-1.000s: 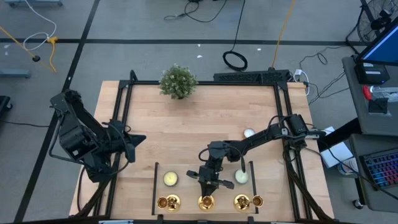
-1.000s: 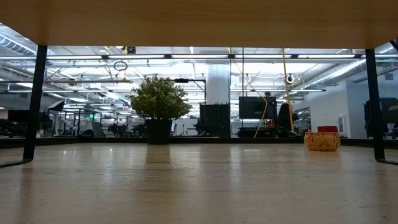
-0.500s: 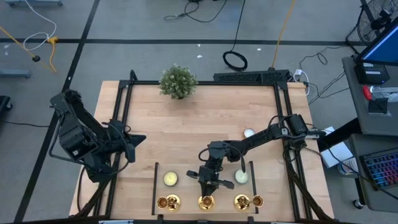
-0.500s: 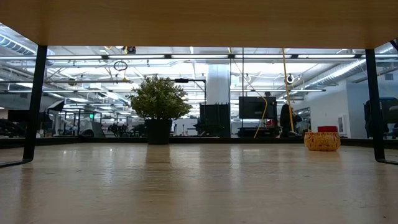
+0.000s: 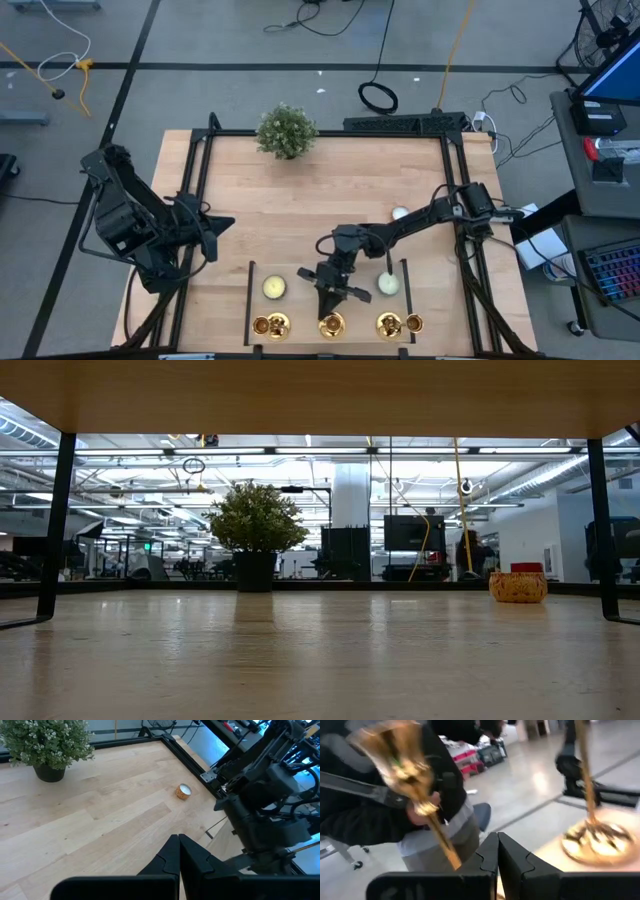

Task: Pick & Place candle stick holders
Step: Put the gold candle holder on the shelf

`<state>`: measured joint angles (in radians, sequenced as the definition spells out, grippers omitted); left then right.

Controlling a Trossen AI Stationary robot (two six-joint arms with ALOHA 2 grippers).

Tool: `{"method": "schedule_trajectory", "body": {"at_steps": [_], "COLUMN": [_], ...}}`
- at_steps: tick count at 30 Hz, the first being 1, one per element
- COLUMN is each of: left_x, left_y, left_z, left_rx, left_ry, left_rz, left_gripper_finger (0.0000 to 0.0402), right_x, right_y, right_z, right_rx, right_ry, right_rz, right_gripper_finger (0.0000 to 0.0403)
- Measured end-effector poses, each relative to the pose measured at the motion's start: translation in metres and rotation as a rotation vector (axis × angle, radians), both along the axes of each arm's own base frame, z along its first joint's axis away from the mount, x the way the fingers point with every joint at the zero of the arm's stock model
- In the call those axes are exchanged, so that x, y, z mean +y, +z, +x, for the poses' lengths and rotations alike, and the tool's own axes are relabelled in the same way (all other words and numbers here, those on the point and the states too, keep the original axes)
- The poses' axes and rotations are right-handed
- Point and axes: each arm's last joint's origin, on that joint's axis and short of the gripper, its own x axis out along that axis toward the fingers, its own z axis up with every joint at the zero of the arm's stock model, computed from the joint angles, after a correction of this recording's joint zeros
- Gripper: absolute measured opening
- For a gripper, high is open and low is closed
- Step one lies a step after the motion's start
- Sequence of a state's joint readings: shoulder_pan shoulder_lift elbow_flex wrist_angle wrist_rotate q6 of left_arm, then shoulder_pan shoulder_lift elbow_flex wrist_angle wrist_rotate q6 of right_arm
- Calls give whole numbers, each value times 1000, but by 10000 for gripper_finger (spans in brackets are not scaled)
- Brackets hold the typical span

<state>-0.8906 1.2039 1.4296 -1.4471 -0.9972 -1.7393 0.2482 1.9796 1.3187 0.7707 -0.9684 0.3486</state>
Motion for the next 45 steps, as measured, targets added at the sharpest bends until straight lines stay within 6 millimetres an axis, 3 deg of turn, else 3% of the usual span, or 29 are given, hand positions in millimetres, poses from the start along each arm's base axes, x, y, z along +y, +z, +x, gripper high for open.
{"method": "schedule_trajectory", "body": {"at_steps": [7,20,30,40,45], "left_x": [0,0,0,0,0], "left_y": [0,0,0,0,0], "left_z": [0,0,0,0,0], "left_rx": [3,20,26,23,24], "left_ry": [-4,-25,-28,-24,-23], "left_rz": [5,35,22,21,17], "left_gripper_finger": [1,1,1,1,1], "right_x": [-15,-14,-24,-19,-23], "right_y": [-10,-11,23,0,3], "right_z": [4,2,-30,-43,-52], "right_rx": [107,147,133,193,170], "right_ry": [-61,-59,-145,-95,-138], "right_rz": [-40,-52,-281,-192,-161], "right_gripper_finger": [0,0,0,0,0]}}
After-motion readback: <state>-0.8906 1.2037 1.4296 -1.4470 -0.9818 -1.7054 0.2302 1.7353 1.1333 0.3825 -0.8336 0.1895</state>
